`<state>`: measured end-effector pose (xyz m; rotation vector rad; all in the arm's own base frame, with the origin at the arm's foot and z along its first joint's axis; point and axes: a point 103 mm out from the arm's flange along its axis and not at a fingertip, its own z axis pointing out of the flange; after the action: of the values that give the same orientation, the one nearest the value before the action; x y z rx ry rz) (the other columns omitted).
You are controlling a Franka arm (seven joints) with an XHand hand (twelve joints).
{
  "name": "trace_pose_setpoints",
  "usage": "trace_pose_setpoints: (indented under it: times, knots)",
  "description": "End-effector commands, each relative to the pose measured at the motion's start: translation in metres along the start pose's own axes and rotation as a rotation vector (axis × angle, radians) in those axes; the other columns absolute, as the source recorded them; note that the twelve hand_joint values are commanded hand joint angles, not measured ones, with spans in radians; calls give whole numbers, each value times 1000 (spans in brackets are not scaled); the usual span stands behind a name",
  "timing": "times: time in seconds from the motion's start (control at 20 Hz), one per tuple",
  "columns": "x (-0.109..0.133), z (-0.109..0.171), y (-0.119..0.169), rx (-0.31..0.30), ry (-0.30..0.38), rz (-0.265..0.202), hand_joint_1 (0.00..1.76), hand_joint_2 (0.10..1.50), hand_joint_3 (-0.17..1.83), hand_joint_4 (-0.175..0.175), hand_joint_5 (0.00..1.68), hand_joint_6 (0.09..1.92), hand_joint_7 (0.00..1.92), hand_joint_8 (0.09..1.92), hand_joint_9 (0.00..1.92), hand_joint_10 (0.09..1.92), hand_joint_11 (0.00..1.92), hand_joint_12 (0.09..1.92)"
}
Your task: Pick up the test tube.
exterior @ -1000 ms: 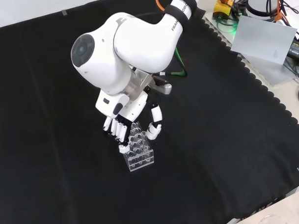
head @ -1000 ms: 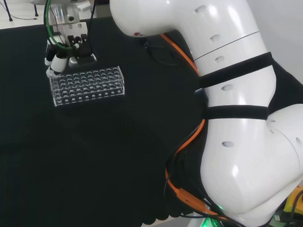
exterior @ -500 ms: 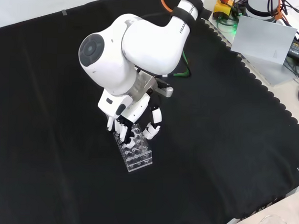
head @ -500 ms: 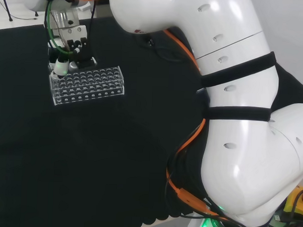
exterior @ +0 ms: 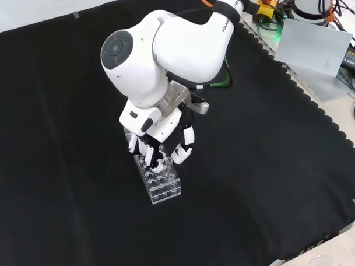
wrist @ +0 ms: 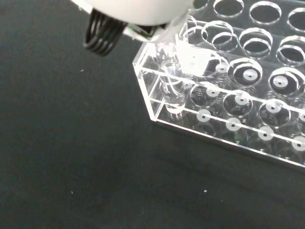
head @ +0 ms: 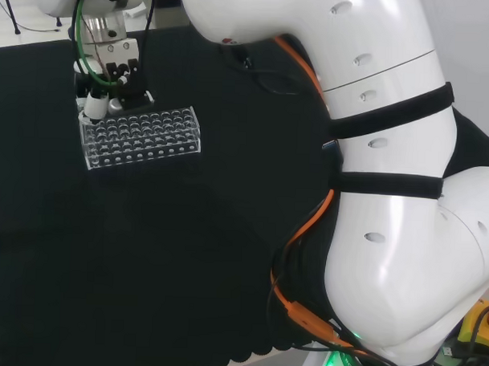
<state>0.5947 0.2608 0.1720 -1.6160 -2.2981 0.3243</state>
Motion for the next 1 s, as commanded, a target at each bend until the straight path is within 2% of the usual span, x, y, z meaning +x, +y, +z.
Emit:
trace_pose_setpoints:
  times: [0.05, 0.25, 0.4, 0.55, 0.65, 0.85, 1.0]
  knots:
    - [9, -5, 6, -2, -15, -16, 1119, 573, 818, -175, 791, 789, 1186, 731, 1031, 720, 621, 1380]
    - [13, -8, 6, 5, -31, -35, 1134, 563, 827, -175, 845, 778, 1261, 697, 1073, 702, 642, 1366]
    - [15, -4, 6, -1, -38, -38, 1154, 557, 828, -175, 952, 724, 1412, 630, 1185, 656, 703, 1328]
    - [17, -2, 5, 3, -38, -37, 1183, 782, 477, -175, 1125, 748, 1484, 598, 1259, 639, 760, 1305]
    - [17, 0, 4, 11, -35, -33, 1189, 830, 390, -175, 1162, 730, 1499, 591, 1277, 637, 782, 1297]
    - [18, 2, 2, 9, -32, -31, 1193, 843, 361, -175, 1177, 719, 1505, 589, 1286, 639, 798, 1293]
    - [21, 0, 1, -40, -62, -33, 1201, 810, 403, -175, 1213, 670, 1546, 583, 1306, 648, 844, 1259]
